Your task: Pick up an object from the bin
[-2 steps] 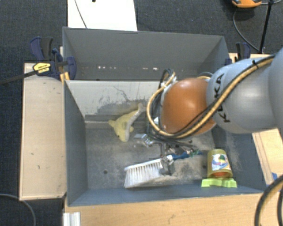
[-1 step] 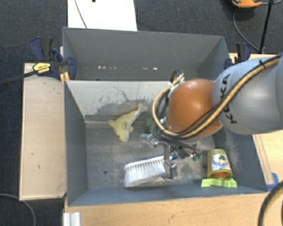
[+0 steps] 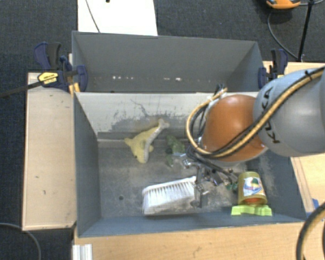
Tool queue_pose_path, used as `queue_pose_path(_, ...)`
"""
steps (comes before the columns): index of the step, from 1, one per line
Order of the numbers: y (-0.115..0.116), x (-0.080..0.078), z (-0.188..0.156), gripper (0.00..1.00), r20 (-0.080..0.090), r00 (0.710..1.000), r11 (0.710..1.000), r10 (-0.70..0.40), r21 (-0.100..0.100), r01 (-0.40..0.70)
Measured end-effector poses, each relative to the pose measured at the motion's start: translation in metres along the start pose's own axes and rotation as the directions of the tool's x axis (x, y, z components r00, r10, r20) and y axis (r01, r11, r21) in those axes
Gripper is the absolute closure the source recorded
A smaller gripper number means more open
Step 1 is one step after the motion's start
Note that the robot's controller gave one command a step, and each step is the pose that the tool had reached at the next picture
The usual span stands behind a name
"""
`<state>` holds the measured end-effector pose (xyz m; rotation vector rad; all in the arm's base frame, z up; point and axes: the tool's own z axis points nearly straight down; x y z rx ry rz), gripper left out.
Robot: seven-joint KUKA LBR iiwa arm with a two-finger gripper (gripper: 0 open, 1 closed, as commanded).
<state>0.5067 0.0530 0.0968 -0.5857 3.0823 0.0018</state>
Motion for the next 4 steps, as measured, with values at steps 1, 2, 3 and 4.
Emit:
queue_pose_path(1,-0.007,0.001,0.016,0.0,-0.004,0.979,0.979,-0.202,0.001,0.202)
queue_pose_path(2,0.032,0.014,0.026,1.0,0.002,0.94,0.94,-0.341,0.0,0.341)
queue_pose_path(3,0.032,0.014,0.026,1.0,0.002,0.94,0.94,-0.34,0.0,0.34)
queue_pose_path(4,0.032,0.007,-0.027,1.0,-0.008,0.941,0.941,-0.338,-0.005,0.338)
